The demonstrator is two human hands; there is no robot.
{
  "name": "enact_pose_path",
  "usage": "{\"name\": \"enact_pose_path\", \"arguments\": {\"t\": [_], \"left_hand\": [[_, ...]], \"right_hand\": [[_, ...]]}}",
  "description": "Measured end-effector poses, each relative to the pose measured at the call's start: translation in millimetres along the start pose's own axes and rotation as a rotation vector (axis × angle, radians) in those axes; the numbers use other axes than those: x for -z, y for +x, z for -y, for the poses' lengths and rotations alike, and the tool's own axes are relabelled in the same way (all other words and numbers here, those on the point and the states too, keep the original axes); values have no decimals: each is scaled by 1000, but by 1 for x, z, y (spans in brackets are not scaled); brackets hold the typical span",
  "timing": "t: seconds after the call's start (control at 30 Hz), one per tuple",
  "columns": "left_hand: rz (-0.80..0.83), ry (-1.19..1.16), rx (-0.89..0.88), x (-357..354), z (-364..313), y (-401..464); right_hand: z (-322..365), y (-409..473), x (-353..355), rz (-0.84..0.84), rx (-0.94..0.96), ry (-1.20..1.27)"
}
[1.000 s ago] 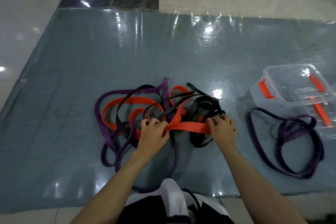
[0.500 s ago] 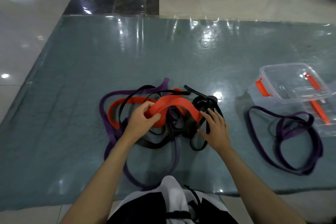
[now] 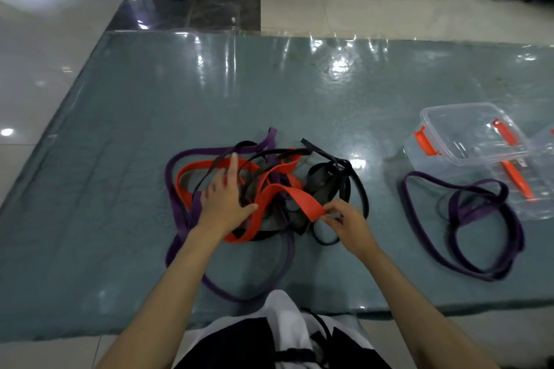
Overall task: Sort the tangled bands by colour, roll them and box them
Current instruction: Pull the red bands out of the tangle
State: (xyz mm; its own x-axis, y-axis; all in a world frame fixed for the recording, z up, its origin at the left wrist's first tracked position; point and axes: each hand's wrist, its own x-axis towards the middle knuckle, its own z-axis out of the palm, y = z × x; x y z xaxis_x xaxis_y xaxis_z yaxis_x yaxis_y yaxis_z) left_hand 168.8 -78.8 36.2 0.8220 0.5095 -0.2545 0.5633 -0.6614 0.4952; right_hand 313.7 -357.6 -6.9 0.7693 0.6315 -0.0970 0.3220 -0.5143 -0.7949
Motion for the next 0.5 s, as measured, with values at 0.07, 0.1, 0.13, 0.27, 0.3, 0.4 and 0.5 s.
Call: {"name": "enact_pose_path", "arguments": {"t": [0.07,0.1,0.13,0.27,0.3,0.4,0.5], "left_hand": [[-139,109,-287,-15,-15,-1],[-149,156,-422,-22,-23,0],[-112,204,-527,-28,-31,2],[86,265,-714,-46,-53,11],[87,247,-722,-48,-56,13],[86,216,-696,-46,-59,15],[161,173,-665,-46,-52,16]], "right_hand": [[4,-4,-4,-27,29,45],[6,-5,-5,-40,46,62],[9,-6,-6,-44,65,81],[7,-7,-6,-3,155,38],[5,-7,-6,13,127,45],[-6,-3,-2,42,-104,233],[-15,12,-2,1,-390,383]]}}
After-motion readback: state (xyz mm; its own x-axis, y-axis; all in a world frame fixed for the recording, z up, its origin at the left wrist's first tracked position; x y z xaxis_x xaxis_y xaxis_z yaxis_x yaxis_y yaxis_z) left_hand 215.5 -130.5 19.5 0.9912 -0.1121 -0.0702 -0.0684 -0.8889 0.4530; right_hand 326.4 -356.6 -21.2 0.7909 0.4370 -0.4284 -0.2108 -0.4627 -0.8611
